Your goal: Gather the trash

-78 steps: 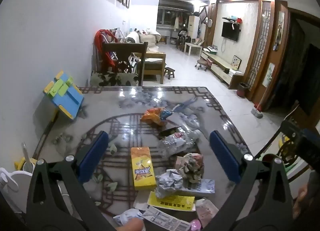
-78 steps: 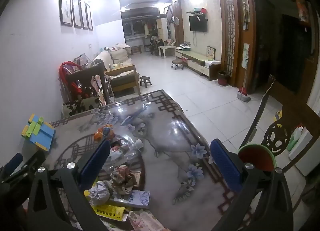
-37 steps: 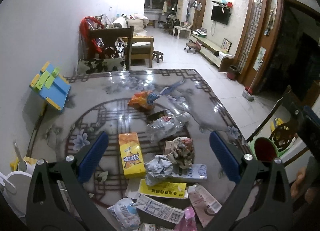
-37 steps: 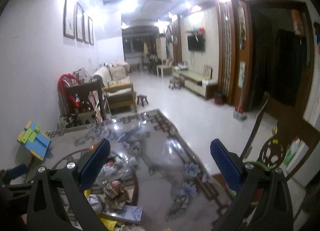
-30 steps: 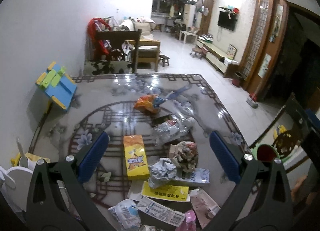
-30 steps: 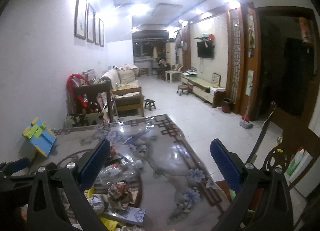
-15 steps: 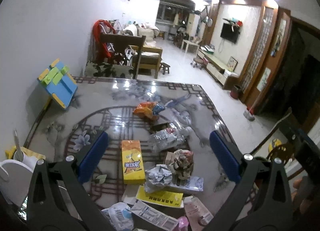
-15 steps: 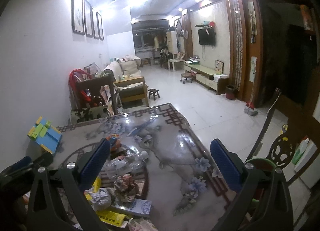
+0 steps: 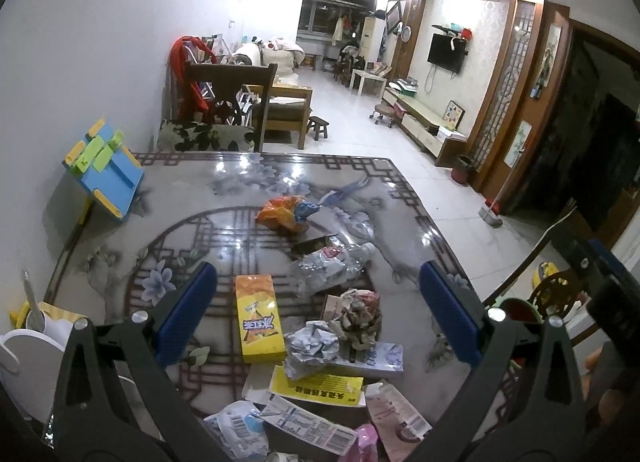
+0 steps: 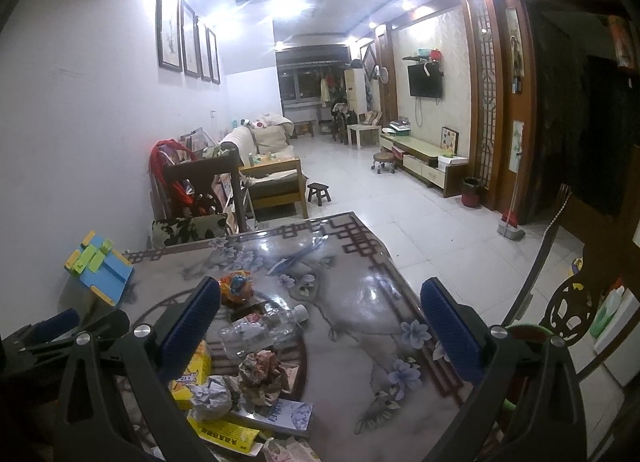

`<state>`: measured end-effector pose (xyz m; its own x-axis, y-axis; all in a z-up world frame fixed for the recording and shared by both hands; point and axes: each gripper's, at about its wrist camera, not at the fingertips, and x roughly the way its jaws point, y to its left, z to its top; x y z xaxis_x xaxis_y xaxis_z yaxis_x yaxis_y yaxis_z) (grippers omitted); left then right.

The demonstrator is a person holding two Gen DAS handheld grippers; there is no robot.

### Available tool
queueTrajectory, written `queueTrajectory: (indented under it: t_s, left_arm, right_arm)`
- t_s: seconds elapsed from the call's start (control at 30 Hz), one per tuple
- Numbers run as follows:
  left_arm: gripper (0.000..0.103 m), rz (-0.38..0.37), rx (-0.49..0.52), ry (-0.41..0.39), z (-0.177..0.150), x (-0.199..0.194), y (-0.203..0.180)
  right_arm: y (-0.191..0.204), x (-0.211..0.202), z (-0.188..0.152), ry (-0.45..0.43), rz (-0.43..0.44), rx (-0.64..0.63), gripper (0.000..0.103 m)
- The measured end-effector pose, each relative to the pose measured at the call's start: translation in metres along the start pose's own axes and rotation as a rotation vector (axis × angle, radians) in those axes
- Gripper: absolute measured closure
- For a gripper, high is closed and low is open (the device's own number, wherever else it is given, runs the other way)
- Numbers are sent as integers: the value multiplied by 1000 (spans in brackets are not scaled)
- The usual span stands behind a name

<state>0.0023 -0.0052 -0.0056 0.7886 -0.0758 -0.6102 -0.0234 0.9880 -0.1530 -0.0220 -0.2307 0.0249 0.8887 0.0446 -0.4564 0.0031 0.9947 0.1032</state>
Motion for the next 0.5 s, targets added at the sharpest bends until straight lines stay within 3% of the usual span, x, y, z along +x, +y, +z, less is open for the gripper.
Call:
queueTrajectory:
  t_s: [0.5]
  left_arm:
    - [4, 0, -11, 22, 1, 3, 4]
  right_arm:
    - [-8, 3, -2, 14, 3, 14, 7]
